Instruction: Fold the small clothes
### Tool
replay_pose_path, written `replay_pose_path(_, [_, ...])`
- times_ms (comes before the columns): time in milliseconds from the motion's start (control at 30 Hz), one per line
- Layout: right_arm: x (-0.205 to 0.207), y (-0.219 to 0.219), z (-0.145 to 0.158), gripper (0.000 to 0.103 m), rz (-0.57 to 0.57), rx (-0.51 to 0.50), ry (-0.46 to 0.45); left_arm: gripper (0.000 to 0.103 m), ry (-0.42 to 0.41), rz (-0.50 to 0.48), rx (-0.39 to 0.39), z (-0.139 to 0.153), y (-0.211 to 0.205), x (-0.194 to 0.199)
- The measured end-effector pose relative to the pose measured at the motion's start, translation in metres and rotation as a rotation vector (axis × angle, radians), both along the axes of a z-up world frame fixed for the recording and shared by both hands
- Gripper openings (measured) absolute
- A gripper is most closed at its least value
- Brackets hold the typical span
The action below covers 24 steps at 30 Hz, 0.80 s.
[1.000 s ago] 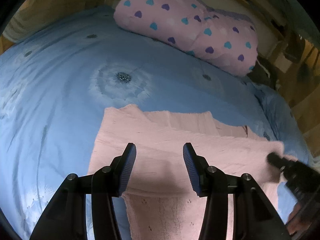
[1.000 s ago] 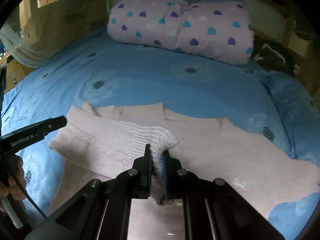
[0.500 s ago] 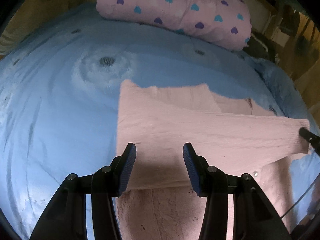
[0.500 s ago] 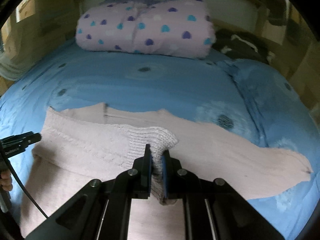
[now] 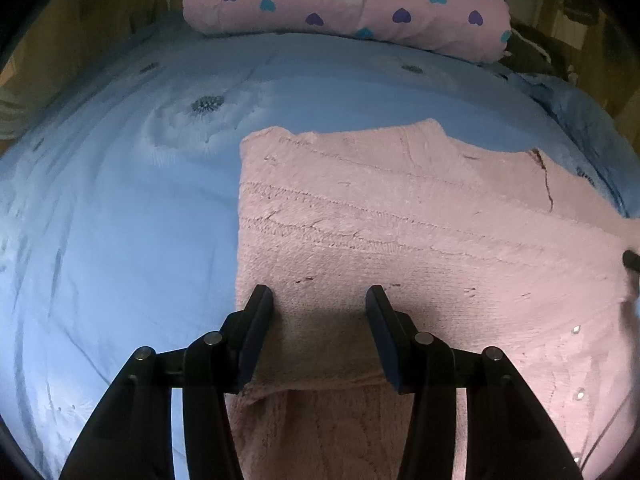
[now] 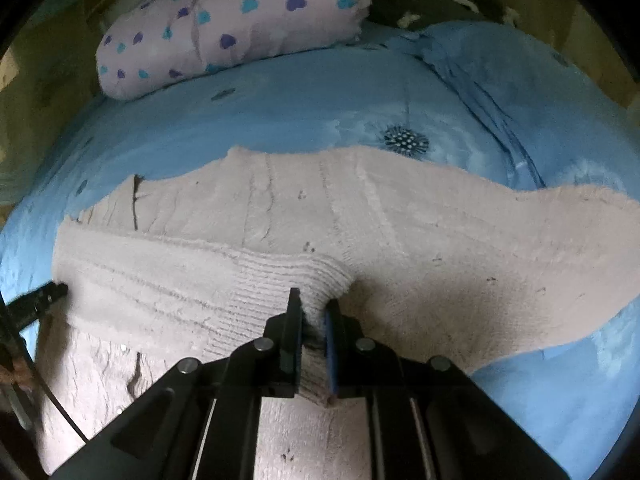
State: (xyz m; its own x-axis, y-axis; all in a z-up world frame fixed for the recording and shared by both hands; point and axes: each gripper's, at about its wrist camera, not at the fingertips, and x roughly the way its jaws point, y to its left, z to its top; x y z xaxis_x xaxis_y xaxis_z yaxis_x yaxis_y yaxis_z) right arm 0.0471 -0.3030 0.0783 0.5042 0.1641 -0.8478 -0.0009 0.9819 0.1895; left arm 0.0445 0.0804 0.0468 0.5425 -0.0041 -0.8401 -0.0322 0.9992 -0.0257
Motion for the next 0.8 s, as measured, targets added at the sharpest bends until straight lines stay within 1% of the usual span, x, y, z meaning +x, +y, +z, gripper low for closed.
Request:
replay_pose_path(67, [-0.001,-0.003,-0.001,0.010,-0.002,0.040,-0.002,0.026,-0.006,-0.003,0.014,0.000,-0.002,-0.001])
replay_pose_path(167, [0.000,-0.009,-0.005,0.010,-0.017,0.108,0.014,0.027,-0.006,0.001,0.011,0.001,-0.001,-0.001])
replay_pose_path(300, [0.006,-0.014,-0.014,0.010,-0.043,0.126,0.033,0.027,-0.006,-0.001,0.016,0.001,-0.001,-0.003])
replay_pose_path(367, [0.008,-0.014,-0.023,0.014,-0.064,0.091,0.061,0.027,-0.006,-0.001,0.018,0.001,-0.002,-0.003])
replay_pose_path(433, [0.010,-0.014,-0.032,0.015,-0.066,0.078,0.074,0.027,-0.005,0.000,0.021,0.001,-0.003,-0.003])
replay_pose_path(500, [0.012,-0.013,-0.033,0.016,-0.069,0.074,0.073,0.027,-0.006,-0.002,0.024,0.001,-0.003,-0.003])
replay_pose_path(667, [0.013,-0.011,-0.033,0.025,-0.075,0.055,0.069,0.029,-0.010,-0.002,0.036,0.001,-0.005,-0.002])
replay_pose_path(733, [0.012,-0.010,-0.030,0.028,-0.086,0.016,0.060,0.032,-0.009,0.010,0.030,0.000,-0.006,-0.001])
replay_pose_path(767, [0.011,-0.010,-0.027,0.030,-0.099,-0.028,0.053,0.034,-0.010,0.015,0.028,0.000,-0.007,0.000])
replay_pose_path(800, [0.011,-0.010,-0.023,0.032,-0.122,-0.099,0.048,0.034,-0.016,0.017,0.030,0.000,-0.009,0.000])
